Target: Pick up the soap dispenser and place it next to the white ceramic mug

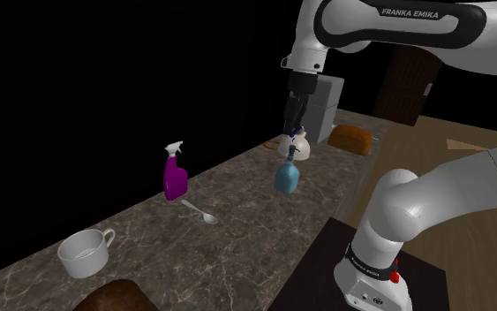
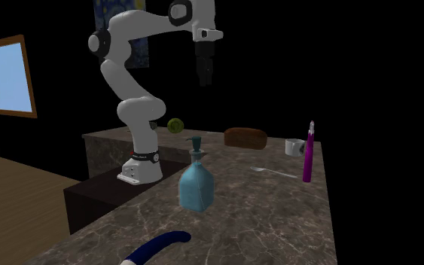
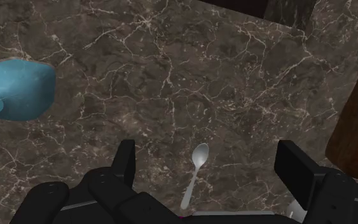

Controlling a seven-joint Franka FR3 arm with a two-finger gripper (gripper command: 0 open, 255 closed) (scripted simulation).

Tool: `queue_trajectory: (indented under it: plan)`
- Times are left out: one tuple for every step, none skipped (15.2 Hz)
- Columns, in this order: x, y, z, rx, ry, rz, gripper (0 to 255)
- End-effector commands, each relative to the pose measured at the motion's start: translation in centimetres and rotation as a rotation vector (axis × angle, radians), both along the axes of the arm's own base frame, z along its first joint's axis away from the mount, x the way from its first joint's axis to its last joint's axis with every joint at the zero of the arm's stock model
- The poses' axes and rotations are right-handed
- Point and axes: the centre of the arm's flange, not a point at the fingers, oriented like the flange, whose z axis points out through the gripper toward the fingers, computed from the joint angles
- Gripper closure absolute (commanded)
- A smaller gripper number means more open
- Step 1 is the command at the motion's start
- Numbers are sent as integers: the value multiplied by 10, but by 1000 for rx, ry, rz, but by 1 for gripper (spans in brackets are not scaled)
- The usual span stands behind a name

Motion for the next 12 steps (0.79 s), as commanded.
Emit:
queue_trajectory:
  plan:
    - [0,0,0,0,0,0,0]
    - [3,-12,-6,2,-2,1,0]
    - [6,-23,-12,5,-5,2,0]
    - [9,-35,-18,7,-7,3,0]
    - [12,-47,-24,9,-9,5,0]
    - [15,-58,-30,12,-12,6,0]
    - [18,-70,-36,14,-14,7,0]
    - [21,-81,-42,17,-17,8,0]
    - [24,-93,-48,19,-19,9,0]
    - [27,-105,-54,21,-21,10,0]
    - [31,-116,-61,24,-24,11,0]
    - [34,-128,-67,26,-26,12,0]
